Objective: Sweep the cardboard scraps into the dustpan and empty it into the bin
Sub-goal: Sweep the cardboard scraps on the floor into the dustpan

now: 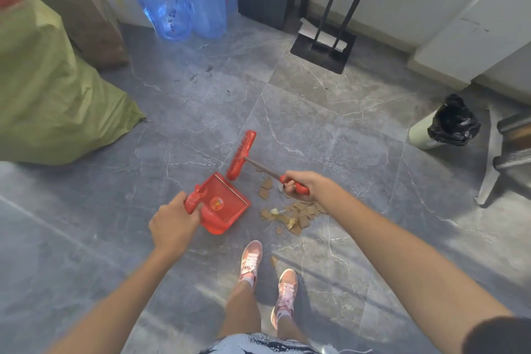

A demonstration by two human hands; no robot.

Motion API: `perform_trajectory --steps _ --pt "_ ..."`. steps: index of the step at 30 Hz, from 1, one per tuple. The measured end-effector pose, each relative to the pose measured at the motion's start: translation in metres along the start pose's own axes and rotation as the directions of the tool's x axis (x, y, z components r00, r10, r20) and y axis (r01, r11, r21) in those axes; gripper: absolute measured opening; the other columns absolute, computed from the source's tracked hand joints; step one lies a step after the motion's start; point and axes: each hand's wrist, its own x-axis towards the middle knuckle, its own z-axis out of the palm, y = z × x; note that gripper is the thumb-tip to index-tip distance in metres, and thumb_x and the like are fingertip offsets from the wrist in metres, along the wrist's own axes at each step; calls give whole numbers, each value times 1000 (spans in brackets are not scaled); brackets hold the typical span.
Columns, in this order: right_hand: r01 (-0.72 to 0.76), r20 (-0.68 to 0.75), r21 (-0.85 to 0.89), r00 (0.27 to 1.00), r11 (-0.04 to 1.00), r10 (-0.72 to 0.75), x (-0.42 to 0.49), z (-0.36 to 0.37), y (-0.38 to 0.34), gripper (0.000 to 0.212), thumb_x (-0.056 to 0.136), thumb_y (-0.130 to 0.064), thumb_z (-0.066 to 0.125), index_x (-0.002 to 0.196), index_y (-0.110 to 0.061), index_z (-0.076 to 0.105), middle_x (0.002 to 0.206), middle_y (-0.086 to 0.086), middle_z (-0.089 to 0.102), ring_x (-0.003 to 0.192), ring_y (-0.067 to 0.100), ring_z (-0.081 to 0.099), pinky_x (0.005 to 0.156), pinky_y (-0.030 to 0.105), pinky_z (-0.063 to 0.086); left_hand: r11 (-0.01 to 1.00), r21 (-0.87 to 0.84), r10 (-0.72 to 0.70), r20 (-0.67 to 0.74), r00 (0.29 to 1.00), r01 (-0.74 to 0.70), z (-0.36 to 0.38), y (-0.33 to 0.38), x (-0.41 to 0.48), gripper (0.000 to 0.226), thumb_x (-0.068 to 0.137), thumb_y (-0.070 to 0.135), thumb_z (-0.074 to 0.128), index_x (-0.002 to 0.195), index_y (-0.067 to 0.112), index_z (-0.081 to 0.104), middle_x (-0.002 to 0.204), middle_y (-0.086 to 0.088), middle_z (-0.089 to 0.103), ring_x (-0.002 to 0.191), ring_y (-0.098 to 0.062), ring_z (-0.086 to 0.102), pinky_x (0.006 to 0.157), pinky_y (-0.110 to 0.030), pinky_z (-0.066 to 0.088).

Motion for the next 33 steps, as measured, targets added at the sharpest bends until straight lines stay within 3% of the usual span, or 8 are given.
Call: perform_trajectory --steps 7,11,17,21,26,33 --pt "-52 6 124 999 991 52 60 -5 -16 23 92 1 40 73 -11 36 63 1 30 21 8 32 24 13 30 1000 23 -17 -6 1000 17 10 -1 20 34 81 43 65 71 15 49 66 -19 62 72 -41 62 60 -38 40" --pt "-102 38 258 995 961 96 59 -62 4 17 96 -2 41 80 -7 42 54 4 38 23 8 34 24 15 31 999 33 -16 2 1000 16 10 -6 22 31 81 42 66 74 15 53 63 -17 61 70 -41 62 60 -39 41" --pt "-132 16 400 990 907 137 24 -157 60 12 99 -8 40 88 -5 43 67 4 32 24 9 35 25 15 32 999 44 0 11 1000 0 10 1 13 33 82 40 65 68 17 46 61 -16 60 68 -41 61 60 -38 40" --pt "-151 -10 460 985 875 175 -1 -193 98 15 99 -10 42 88 -2 44 44 6 39 23 9 34 24 15 31 996 75 48 11 999 -49 13 8 -2 29 82 38 67 74 15 52 64 -18 61 69 -41 62 59 -37 39" --pt "-122 -45 507 985 853 168 -23 -213 126 11 99 -8 42 88 -5 44 57 11 43 25 9 35 24 14 31 989 119 91 16 996 -92 20 12 -22 28 82 41 66 74 17 53 60 -14 61 64 -38 62 57 -36 44" --pt "-72 -72 407 991 911 110 -42 -213 139 8 97 -4 43 90 -6 43 72 11 38 25 7 35 24 13 32 992 121 52 -40 998 -47 25 14 -59 24 81 33 67 73 15 53 60 -15 60 63 -39 62 57 -36 42"
